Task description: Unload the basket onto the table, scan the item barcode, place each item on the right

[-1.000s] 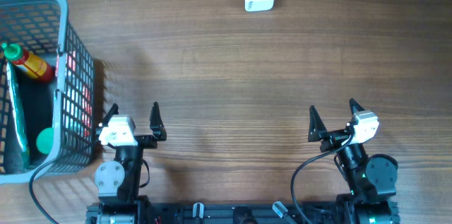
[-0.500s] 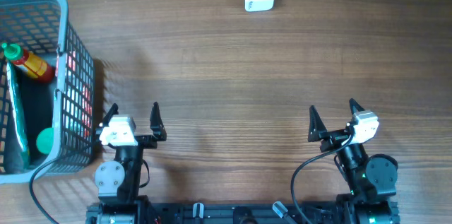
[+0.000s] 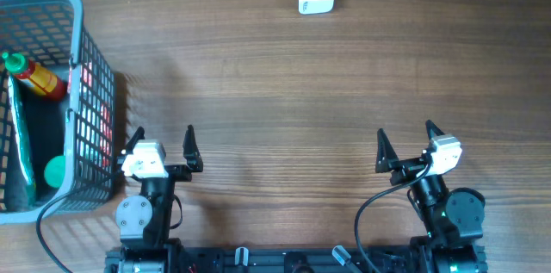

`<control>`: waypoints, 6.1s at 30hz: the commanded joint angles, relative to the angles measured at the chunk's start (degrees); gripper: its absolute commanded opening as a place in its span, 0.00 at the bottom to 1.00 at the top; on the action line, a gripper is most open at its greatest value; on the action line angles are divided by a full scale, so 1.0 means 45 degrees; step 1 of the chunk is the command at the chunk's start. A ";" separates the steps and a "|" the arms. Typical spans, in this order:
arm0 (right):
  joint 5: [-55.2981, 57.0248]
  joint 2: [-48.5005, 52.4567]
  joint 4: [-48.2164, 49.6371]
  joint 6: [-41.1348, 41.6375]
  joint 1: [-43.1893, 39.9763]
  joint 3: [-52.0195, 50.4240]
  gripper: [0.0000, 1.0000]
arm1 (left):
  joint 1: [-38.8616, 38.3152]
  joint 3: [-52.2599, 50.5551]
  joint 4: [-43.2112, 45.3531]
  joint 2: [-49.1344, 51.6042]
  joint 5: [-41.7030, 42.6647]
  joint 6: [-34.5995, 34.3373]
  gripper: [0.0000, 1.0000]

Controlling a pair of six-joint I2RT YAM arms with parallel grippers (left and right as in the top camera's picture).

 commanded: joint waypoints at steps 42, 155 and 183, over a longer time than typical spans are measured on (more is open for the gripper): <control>0.0219 -0.0015 0.0068 0.0180 0.0049 0.0010 1.00 | -0.0015 0.0024 0.1642 -0.0068 0.0942 -0.0908 1.00; 0.0219 -0.0015 0.0068 0.0185 0.0049 0.0010 1.00 | 0.9938 2.3567 -1.3542 1.8744 -0.0821 0.0840 0.04; 0.0219 -0.0005 0.0068 0.0185 0.0049 0.0010 1.00 | 0.0194 2.3542 -1.3639 1.8476 0.5056 -0.3735 0.04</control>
